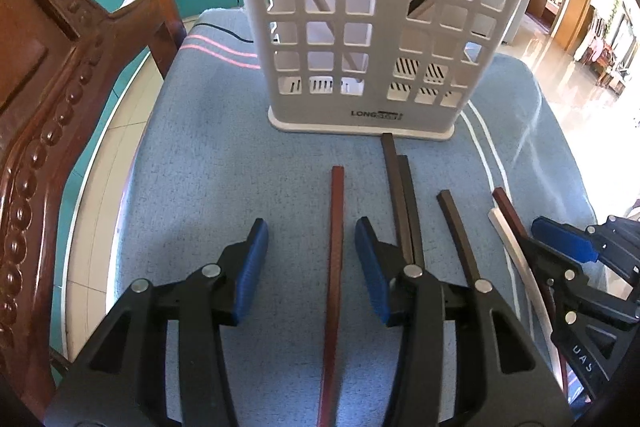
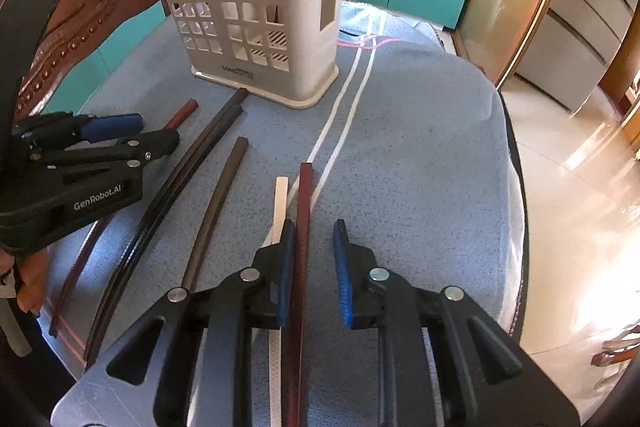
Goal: Organize utensils
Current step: 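Close both tools on the red chopsticks and lift them toward the basket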
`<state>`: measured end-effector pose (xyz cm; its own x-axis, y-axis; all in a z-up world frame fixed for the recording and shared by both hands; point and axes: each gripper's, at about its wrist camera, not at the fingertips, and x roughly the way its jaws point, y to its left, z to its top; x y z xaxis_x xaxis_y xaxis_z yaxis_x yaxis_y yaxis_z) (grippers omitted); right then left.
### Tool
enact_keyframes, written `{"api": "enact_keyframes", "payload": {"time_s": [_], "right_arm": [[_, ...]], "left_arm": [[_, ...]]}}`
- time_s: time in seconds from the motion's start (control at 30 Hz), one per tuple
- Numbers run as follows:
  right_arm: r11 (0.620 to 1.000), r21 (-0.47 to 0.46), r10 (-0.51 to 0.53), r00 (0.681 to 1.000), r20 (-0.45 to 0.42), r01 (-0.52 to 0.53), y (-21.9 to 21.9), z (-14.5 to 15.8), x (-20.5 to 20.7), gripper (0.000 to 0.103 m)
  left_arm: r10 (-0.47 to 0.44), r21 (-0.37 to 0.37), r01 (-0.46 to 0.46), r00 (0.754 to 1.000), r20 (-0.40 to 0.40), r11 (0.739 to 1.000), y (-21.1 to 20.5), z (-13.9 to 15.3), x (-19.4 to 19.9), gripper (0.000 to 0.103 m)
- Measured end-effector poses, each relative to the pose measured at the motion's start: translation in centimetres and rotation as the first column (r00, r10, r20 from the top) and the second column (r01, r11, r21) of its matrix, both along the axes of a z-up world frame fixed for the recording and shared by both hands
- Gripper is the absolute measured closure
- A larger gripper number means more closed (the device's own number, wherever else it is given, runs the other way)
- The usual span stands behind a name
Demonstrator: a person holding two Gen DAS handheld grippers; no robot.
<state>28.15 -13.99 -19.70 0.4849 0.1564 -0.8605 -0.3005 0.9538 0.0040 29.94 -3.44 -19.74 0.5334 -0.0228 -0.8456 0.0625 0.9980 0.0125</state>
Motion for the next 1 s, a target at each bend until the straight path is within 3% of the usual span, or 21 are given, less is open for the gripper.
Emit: {"api": "enact_keyframes", "payload": {"time_s": [0.1,0.17,0.23,0.43,0.57,0.8,1.0], "right_arm": [[0.998,0.058,-0.011,1.0,-0.018,0.012,-0.3,0.3,-0.5,0.096],[0.997,0.073,-0.02,1.0,-0.016,0.021,-0.6,0.4,-0.5,0.096],[0.997,0.077,-0.022,1.0,-0.011,0.023,-0.5,0.5,-0.4,0.096],[0.992,0.118,-0.043,0.997,0.066,0.035,-0.5,2.4,-0.7,0.096],[0.988,0.153,-0.037,0.986,0.16,0.012,-1.3,5.3,-2.1,0.096],[0.962,0.259,-0.004,0.949,0.315,-0.082,-3.0,13.1,-6.5,0.096],[0.915,0.361,-0.009,0.888,0.46,-0.178,-4.5,20.9,-9.1,0.096]], "left_arm": [[-0.02,-0.008,0.02,1.0,-0.002,1.0,-0.2,0.1,-0.1,0.07],[-0.043,-0.016,0.043,0.999,0.006,0.999,-0.3,0.2,-0.4,0.087],[-0.045,-0.02,0.045,0.999,0.01,0.999,-0.2,0.2,-0.6,0.096],[-0.041,-0.053,0.043,0.998,0.043,0.998,0.5,0.6,-1.7,0.096],[-0.044,-0.053,0.051,0.99,0.131,0.997,0.7,2.6,-3.3,0.096],[-0.056,-0.103,0.091,0.951,0.305,0.991,1.7,9.8,-7.6,0.096],[-0.039,-0.181,0.136,0.887,0.461,0.974,3.3,18.2,-10.1,0.096]]}}
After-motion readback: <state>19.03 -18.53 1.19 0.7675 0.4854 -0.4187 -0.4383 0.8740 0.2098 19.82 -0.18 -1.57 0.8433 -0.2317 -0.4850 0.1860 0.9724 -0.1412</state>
